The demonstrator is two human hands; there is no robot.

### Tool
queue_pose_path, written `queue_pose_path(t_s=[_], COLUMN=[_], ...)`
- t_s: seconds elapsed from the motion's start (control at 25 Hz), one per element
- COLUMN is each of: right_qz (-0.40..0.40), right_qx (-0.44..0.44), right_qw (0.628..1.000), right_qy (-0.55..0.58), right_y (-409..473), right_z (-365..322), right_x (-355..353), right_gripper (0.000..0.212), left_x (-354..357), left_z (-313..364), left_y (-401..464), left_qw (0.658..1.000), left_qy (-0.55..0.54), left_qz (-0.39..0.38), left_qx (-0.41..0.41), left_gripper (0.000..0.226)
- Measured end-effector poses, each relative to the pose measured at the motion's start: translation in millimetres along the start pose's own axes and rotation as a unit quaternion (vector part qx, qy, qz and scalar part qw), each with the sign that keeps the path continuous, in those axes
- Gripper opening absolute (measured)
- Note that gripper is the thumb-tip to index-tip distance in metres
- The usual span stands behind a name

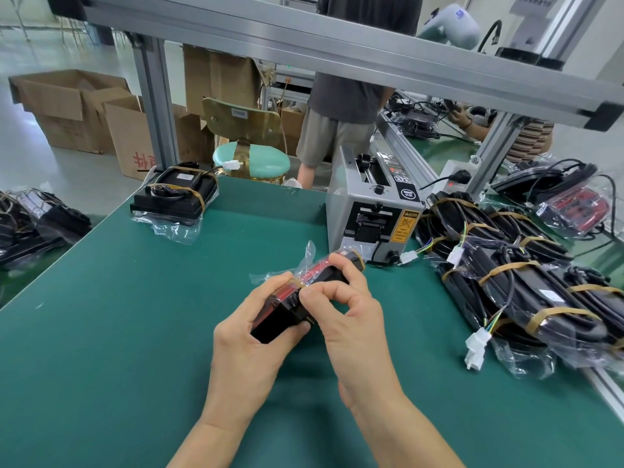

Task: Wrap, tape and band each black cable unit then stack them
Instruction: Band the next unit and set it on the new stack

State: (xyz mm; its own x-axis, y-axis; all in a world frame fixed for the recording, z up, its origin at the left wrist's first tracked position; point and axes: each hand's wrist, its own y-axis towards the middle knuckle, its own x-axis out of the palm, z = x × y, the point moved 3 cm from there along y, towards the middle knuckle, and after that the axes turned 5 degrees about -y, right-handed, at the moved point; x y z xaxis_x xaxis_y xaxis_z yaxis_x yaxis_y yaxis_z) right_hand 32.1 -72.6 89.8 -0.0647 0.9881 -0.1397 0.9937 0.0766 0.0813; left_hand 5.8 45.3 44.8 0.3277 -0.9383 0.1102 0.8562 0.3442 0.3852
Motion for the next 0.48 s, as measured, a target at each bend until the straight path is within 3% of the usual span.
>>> queue_pose_path(t_s=[0.48], right_qz=[0.021], right_qx=[-0.011], right_qw=[1.000], right_qy=[-0.015], right_y=[-0.5], right_z=[4.0], right_x=[3.2], right_gripper=[0.010], left_x=[0.3], left_z=[-0.2], left_y=[-1.1], left_qw=[1.000], left_qy=[-0.004], left_qz=[0.006], left_qx=[-0.018], left_gripper=[0.060])
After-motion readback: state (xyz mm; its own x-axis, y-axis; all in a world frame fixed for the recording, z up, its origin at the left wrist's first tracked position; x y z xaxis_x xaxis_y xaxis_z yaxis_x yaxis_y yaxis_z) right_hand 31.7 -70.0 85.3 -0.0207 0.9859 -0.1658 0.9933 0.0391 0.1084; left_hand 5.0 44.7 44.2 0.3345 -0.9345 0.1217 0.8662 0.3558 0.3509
